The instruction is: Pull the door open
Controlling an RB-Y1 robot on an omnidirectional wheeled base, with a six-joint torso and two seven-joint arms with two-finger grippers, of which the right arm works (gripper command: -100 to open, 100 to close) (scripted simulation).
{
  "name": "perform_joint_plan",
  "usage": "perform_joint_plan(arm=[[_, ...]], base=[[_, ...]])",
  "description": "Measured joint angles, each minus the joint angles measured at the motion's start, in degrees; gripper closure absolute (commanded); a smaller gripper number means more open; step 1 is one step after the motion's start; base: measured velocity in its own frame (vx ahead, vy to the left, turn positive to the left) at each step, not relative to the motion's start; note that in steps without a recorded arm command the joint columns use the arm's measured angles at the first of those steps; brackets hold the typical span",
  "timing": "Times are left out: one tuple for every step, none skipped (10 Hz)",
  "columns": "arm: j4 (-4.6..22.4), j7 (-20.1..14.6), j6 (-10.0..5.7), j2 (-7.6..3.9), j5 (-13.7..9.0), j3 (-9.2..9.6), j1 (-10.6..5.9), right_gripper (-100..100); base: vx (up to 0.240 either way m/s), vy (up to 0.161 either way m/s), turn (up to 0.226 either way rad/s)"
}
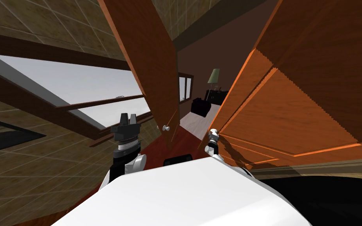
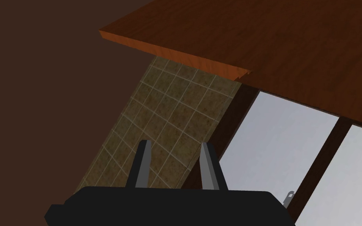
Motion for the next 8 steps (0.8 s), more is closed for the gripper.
perform_joint_plan(arm=[[1.63,-1.21,-0.61,-0.57,0.37,0.62,-0.56,100],[4.39,-3.16,-1.86,-1.33,0.93,1.59,-1.46,100],[3.54,-3.57,-1.53,-1.31,0.98,1.77,-0.82,100],[1.90,-3.18,-0.72,-1.13,0.90,1.69,-0.03,100],[2.00,-3.95,-0.41,-1.63,1.26,2.36,0.15,100],[1.86,-5.15,-0.08,-2.17,1.68,3.12,0.62,100],[0.42,-5.86,0.79,-2.41,2.09,3.82,1.69,100],[0.88,-6.84,0.94,-2.90,2.61,4.63,1.53,100]], base=[[-0.048,0.007,-0.013],[-0.015,-0.002,-0.003],[0.000,0.000,0.000],[0.016,-0.036,-0.039],[0.047,-0.079,-0.063],[0.102,-0.111,-0.071],[0.111,-0.112,-0.023],[0.121,-0.120,-0.040]])
